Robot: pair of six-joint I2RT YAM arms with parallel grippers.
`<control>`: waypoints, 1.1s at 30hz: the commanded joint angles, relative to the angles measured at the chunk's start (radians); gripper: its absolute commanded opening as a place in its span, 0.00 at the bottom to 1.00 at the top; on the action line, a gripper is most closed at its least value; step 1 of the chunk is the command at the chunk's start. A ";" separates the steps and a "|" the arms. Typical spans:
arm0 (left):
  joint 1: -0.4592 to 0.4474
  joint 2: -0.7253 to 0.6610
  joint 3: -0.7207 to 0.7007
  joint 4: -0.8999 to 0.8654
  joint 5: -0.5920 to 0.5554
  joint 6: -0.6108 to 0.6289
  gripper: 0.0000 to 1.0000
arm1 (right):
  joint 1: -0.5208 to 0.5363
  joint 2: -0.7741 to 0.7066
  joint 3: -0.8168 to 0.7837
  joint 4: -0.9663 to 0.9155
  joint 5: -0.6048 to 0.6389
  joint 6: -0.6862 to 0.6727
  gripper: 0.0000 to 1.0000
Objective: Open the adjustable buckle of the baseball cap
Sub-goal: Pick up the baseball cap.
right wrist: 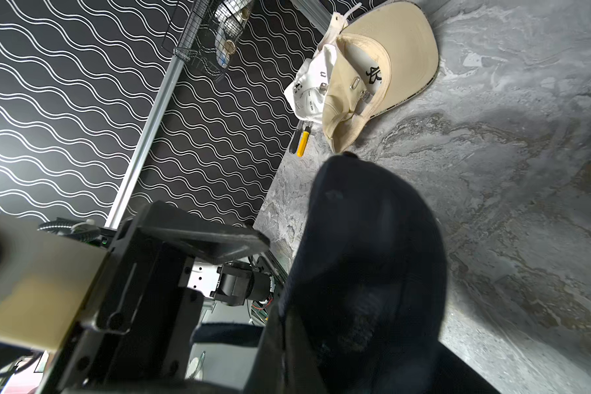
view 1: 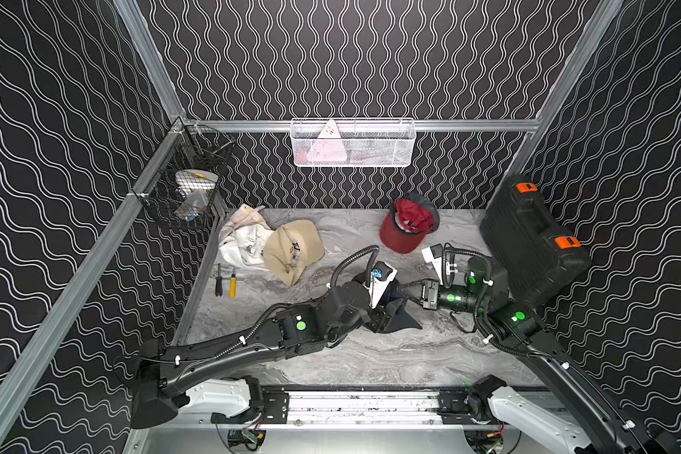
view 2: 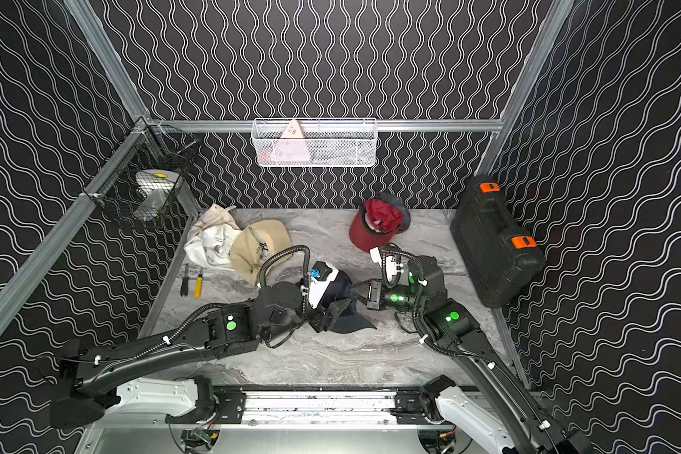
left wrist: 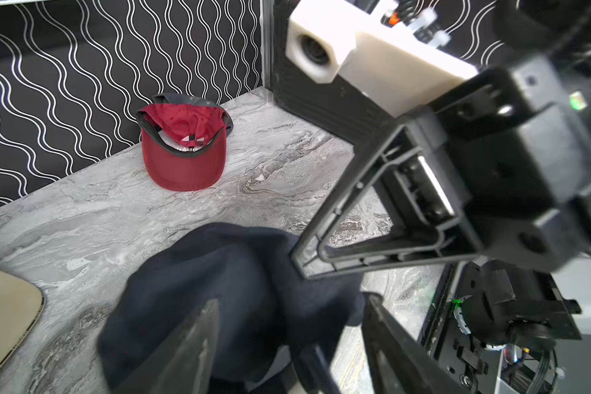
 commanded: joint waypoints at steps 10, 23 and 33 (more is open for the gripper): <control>0.033 -0.027 -0.038 0.066 0.009 -0.019 0.00 | 0.000 -0.018 0.005 0.022 0.008 0.004 0.00; 0.037 -0.086 -0.075 0.053 0.004 -0.017 0.00 | 0.000 -0.031 0.027 0.004 0.042 0.004 0.00; 0.045 -0.139 -0.133 0.049 -0.019 -0.037 0.00 | -0.001 -0.041 0.068 -0.017 0.071 0.010 0.00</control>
